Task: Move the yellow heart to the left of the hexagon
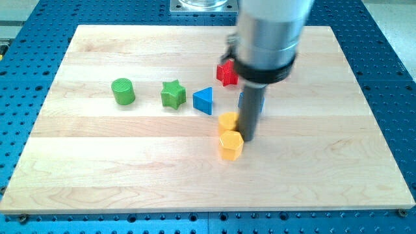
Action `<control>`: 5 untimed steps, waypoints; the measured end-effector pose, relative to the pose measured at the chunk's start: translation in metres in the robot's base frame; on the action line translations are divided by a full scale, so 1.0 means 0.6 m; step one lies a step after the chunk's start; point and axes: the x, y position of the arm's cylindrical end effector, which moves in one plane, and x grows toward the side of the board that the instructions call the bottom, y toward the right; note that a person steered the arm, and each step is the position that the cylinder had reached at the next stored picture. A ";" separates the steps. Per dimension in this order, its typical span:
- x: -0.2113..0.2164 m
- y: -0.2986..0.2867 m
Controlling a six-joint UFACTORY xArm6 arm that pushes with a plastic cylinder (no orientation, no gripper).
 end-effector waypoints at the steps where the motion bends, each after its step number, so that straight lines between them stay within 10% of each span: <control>1: 0.008 -0.070; 3: -0.061 0.045; 5: -0.027 -0.197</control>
